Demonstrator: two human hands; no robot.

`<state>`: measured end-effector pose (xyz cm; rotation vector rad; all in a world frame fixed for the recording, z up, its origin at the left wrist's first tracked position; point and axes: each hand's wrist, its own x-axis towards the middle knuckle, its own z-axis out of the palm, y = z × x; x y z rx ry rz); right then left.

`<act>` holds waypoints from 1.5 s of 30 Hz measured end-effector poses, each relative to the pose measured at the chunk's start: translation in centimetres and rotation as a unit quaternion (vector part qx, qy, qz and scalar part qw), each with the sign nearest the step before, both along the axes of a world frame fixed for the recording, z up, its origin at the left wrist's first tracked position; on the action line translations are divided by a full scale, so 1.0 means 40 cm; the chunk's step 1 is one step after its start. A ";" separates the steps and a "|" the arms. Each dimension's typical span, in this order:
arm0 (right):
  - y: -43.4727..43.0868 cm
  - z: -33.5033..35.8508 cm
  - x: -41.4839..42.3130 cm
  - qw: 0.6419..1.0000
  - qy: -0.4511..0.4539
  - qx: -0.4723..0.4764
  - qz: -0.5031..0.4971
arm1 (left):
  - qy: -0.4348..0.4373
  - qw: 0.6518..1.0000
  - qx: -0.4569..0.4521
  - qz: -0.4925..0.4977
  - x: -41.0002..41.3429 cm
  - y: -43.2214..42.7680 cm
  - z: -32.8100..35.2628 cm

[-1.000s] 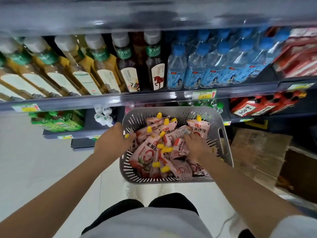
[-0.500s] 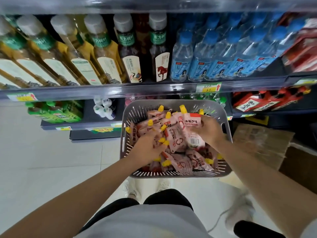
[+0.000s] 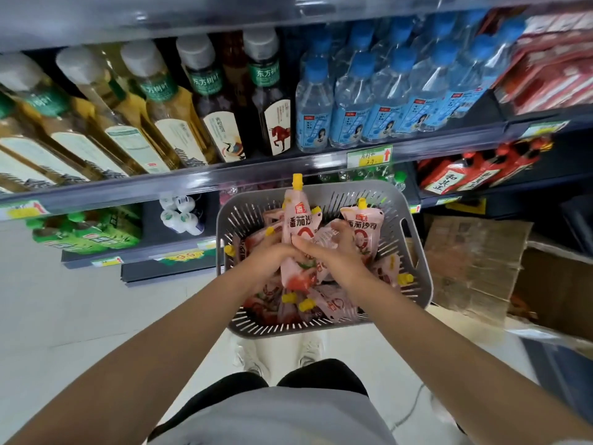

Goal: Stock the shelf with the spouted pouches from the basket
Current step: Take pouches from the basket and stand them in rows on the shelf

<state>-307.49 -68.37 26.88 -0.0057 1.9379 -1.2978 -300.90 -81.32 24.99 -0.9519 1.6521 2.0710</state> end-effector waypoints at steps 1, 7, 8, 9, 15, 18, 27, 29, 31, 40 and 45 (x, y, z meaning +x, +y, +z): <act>0.000 -0.003 0.007 0.998 -0.053 -0.021 -0.003 | 0.005 0.999 0.047 -0.004 -0.001 0.003 0.013; 0.008 -0.032 0.009 0.971 -0.188 -0.129 -0.071 | -0.026 0.939 -0.177 -0.294 -0.045 0.013 0.063; 0.017 -0.041 0.004 0.959 -0.223 -0.152 -0.083 | -0.030 0.922 -0.211 -0.324 -0.052 0.011 0.068; 0.027 -0.052 -0.001 0.942 -0.265 -0.180 -0.100 | -0.016 0.919 -0.208 -0.334 -0.056 0.007 0.071; 0.093 -0.110 -0.039 0.886 -0.352 -0.236 -0.188 | -0.005 0.952 -0.224 -0.208 0.000 -0.049 0.015; 0.120 -0.119 -0.077 0.904 -0.309 -0.233 -0.184 | -0.162 0.786 -0.499 -0.326 0.057 -0.048 -0.042; 0.145 -0.146 -0.099 0.958 -0.222 -0.114 -0.144 | -0.196 0.800 -0.522 -0.223 0.064 0.011 -0.160; 0.147 -0.152 -0.096 0.951 -0.245 -0.110 -0.155 | -0.186 0.833 -0.478 -0.206 0.064 0.012 -0.171; 0.144 -0.155 -0.096 0.941 -0.268 -0.122 -0.169 | -0.183 0.820 -0.490 -0.233 0.065 0.019 -0.180; 0.138 -0.140 -0.104 0.943 -0.242 -0.144 -0.176 | -0.190 0.683 -0.652 -0.270 0.094 0.052 -0.215; 0.146 -0.129 -0.088 0.929 -0.268 -0.180 -0.181 | -0.215 0.668 -0.655 -0.282 0.078 0.062 -0.220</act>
